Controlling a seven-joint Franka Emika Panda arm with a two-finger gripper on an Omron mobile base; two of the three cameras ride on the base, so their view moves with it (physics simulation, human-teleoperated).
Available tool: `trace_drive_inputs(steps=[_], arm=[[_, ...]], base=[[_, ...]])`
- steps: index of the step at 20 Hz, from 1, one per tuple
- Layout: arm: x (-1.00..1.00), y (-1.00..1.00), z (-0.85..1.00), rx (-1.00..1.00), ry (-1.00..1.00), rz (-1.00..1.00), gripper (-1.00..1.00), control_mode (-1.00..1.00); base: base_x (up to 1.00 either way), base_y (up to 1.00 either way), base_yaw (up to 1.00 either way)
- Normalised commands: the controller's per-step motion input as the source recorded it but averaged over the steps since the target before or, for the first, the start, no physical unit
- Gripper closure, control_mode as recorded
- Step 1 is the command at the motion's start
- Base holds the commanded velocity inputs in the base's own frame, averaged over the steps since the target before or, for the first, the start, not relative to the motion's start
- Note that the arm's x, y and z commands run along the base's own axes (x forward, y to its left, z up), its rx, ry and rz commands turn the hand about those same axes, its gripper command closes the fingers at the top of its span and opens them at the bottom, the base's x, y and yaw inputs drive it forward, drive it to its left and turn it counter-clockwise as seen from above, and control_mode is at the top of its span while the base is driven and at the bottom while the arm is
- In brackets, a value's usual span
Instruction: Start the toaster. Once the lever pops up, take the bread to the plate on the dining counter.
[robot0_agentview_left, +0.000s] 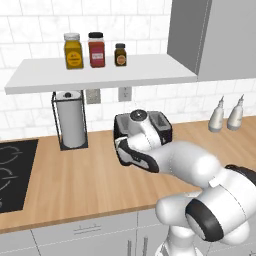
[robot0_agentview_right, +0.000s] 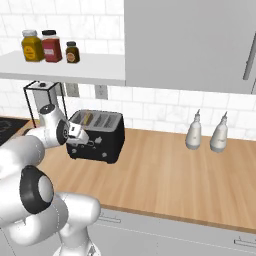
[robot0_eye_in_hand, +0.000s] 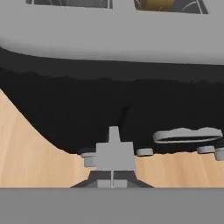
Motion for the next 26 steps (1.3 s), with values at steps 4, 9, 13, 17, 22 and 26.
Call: trace_drive_inputs(steps=[4,9,13,17,22,26], arm=[[-0.02,-0.16,-0.46,0.0,0.0,-0.07,1.0,-1.0],[0.7,-0.09,-0.44,0.0,0.0,-0.04,1.0,-1.0],[0.96,0.0,-0.53,0.01,0.0,0.0,1.0,-1.0],[0.34,0.0,-0.82,0.0,-0.06,0.0,1.0,-1.0],[-0.57,-0.03,-0.55,0.0,-0.49,0.0,1.0,-1.0],[-1.0,-0.22,0.18,0.02,-0.89,0.0,1.0,-1.0]], base=[[0.0,0.0,0.0],[0.0,0.0,0.0],[0.0,0.0,0.0],[0.0,0.0,0.0],[0.0,0.0,0.0],[0.0,0.0,0.0]])
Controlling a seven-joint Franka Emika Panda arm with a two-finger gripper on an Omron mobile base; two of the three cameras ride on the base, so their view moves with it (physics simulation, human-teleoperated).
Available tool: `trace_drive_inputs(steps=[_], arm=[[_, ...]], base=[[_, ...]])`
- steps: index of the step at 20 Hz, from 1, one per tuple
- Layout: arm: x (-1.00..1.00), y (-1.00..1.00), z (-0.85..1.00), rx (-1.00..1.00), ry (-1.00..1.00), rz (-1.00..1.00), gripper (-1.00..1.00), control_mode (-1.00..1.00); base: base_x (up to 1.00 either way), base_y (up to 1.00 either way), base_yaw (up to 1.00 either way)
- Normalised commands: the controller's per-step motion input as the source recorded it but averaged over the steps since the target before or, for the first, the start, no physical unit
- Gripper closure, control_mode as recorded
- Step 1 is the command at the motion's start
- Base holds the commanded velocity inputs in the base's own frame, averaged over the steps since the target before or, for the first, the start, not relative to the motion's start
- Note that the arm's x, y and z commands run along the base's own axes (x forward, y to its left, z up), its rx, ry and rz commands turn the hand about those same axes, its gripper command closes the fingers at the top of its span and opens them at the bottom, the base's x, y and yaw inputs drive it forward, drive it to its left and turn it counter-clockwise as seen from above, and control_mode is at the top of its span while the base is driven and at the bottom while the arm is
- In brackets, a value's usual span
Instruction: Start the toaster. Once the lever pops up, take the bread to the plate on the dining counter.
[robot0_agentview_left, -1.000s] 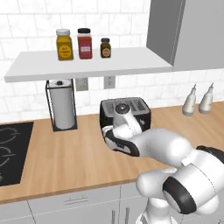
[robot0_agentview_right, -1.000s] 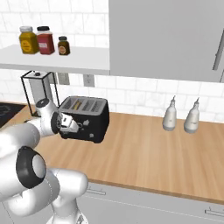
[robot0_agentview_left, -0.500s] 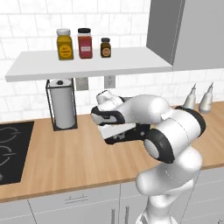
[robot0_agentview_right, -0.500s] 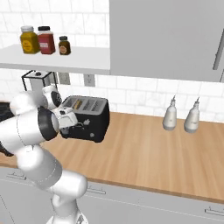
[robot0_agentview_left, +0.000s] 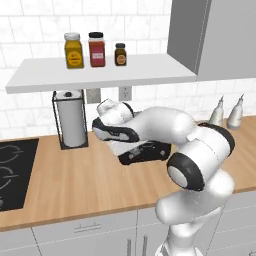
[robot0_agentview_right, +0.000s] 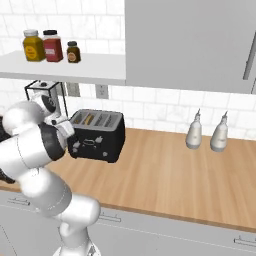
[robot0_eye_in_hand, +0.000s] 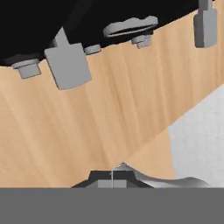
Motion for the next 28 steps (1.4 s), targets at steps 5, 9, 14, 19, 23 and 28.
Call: trace_drive_inputs(steps=[5,9,14,19,23,28], arm=[[-1.0,-0.27,0.37,0.08,-0.91,0.01,1.0,-1.0],[-1.0,-0.27,0.49,0.08,-0.76,0.0,1.0,-1.0],[-0.53,-0.38,0.97,0.16,-0.42,0.0,1.0,-1.0],[0.0,-0.3,1.0,0.27,0.04,0.0,1.0,-1.0],[0.0,-0.14,1.0,0.22,0.28,0.0,1.0,-1.0],[-0.2,0.0,0.88,0.05,0.23,0.06,1.0,-1.0]], base=[[0.0,0.0,0.0],[0.0,0.0,0.0],[0.0,0.0,0.0],[0.0,0.0,0.0],[0.0,0.0,0.0],[0.0,0.0,0.0]])
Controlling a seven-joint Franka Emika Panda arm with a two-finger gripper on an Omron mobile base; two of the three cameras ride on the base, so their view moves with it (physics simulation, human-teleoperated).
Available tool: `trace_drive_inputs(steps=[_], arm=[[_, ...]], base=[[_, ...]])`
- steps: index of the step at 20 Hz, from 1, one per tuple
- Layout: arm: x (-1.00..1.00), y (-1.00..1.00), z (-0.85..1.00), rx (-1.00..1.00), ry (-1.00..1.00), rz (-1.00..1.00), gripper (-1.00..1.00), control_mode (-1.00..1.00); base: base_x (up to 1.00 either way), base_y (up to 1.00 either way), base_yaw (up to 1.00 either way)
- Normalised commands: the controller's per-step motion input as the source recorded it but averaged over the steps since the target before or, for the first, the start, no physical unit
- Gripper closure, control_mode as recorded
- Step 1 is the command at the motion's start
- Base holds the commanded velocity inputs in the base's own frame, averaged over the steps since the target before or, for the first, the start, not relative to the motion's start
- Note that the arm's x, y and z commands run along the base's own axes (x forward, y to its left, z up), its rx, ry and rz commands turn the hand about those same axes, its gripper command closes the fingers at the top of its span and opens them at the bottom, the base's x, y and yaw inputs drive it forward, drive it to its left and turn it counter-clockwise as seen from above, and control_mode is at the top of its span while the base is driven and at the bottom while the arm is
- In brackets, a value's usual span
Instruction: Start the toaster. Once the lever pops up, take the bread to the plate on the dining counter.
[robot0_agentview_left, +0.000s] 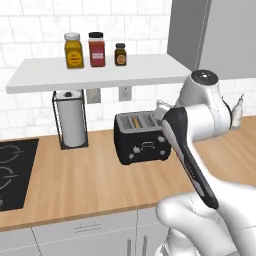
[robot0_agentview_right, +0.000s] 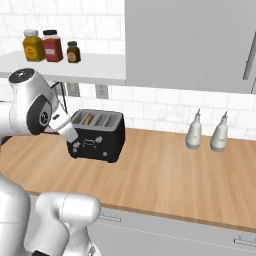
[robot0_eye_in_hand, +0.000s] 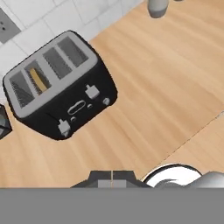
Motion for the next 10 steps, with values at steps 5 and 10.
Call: trace_drive_inputs(steps=[5,10], arm=[[-0.34,0.0,0.31,-0.11,-0.05,0.23,1.0,-1.0],[-0.48,0.09,0.02,-0.19,-0.15,0.4,-1.0,-1.0]], base=[[0.0,0.0,0.0],[0.0,0.0,0.0]])
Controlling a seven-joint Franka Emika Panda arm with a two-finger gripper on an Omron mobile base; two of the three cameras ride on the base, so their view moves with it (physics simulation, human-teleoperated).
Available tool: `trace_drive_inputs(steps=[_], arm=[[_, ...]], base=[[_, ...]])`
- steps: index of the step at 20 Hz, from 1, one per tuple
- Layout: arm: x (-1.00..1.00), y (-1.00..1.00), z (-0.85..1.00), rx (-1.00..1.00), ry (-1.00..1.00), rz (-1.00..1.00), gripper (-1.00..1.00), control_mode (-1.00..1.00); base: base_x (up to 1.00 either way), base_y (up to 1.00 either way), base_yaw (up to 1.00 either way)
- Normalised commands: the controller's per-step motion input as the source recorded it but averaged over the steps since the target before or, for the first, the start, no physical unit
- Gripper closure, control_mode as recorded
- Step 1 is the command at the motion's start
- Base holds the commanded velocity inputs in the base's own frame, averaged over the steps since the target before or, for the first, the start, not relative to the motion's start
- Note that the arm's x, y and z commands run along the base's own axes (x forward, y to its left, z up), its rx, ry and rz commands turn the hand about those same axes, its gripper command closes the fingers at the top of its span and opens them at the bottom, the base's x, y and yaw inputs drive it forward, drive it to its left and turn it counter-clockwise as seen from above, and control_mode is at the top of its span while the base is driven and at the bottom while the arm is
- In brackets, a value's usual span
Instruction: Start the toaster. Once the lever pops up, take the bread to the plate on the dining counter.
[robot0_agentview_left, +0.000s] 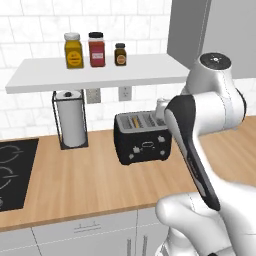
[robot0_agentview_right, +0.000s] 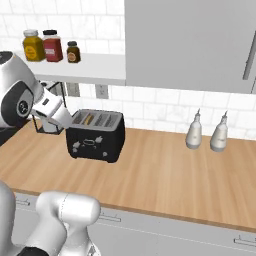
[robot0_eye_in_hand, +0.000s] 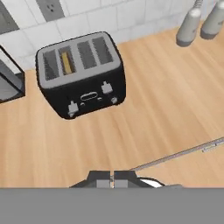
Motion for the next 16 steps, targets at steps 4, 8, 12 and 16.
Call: trace_drive_inputs(steps=[4,8,12,16], arm=[[-0.13,0.17,-0.03,-0.1,-0.2,0.4,-1.0,-1.0],[0.31,0.47,-0.01,-0.02,-0.06,0.22,-1.0,-1.0],[0.52,0.52,0.0,-0.03,0.0,0.14,-1.0,-1.0],[0.48,0.4,0.0,-0.06,0.0,0.1,-1.0,-1.0]], base=[[0.0,0.0,0.0],[0.0,0.0,0.0],[0.0,0.0,0.0],[0.0,0.0,0.0]])
